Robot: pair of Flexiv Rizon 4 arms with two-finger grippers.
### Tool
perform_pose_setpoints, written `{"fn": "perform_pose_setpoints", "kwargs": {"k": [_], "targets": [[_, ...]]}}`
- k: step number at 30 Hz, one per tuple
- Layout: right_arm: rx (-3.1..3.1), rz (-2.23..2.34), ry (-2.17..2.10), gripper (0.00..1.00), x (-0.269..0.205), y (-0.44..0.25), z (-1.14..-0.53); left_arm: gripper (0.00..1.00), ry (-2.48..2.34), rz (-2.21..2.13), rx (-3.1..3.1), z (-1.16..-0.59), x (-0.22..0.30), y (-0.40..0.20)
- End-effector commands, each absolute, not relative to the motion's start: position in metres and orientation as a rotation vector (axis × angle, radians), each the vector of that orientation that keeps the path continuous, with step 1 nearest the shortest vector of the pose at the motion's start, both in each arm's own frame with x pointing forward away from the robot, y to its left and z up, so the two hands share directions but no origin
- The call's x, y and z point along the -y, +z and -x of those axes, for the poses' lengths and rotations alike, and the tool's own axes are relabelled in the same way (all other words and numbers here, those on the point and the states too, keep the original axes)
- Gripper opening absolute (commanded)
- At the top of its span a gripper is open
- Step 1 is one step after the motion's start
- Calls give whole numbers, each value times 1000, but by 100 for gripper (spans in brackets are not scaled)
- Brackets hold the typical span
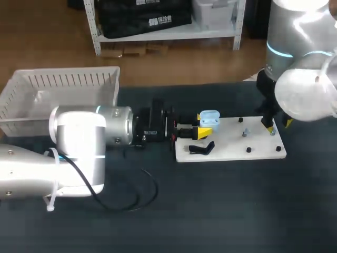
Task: Pick up each earbud case from the left stands, insert the matching earbuds, close the lid, and place the case in the box.
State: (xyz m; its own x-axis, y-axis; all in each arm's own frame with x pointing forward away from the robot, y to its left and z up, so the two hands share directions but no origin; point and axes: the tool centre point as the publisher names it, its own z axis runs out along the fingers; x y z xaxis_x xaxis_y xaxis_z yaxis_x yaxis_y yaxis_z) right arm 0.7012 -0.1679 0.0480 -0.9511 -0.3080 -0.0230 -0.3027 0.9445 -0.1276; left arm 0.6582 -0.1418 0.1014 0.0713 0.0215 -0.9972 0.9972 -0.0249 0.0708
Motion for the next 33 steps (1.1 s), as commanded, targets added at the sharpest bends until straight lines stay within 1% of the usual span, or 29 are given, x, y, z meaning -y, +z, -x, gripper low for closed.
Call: {"fn": "perform_pose_setpoints", "kwargs": {"k": [1, 13, 20, 25, 27, 33], "targets": [[-3103, 422, -223, 46, 162, 46, -706, 0, -1168, -1279, -1159, -660, 142, 101], [-3084, 166, -234, 46, 163, 42, -704, 0, -1168, -1279, -1159, -660, 142, 101], [-3063, 139, -278, 45, 162, 35, -703, 0, -1168, -1279, -1159, -660, 142, 101], [-3052, 125, -297, 42, 163, 33, -705, 0, -1168, -1279, -1159, -660, 142, 101], [-3047, 127, -307, 38, 163, 32, -705, 0, -1168, -1279, -1159, -660, 142, 101], [-3044, 125, -313, 35, 162, 29, -705, 0, -1168, -1279, -1159, -660, 142, 101]]}}
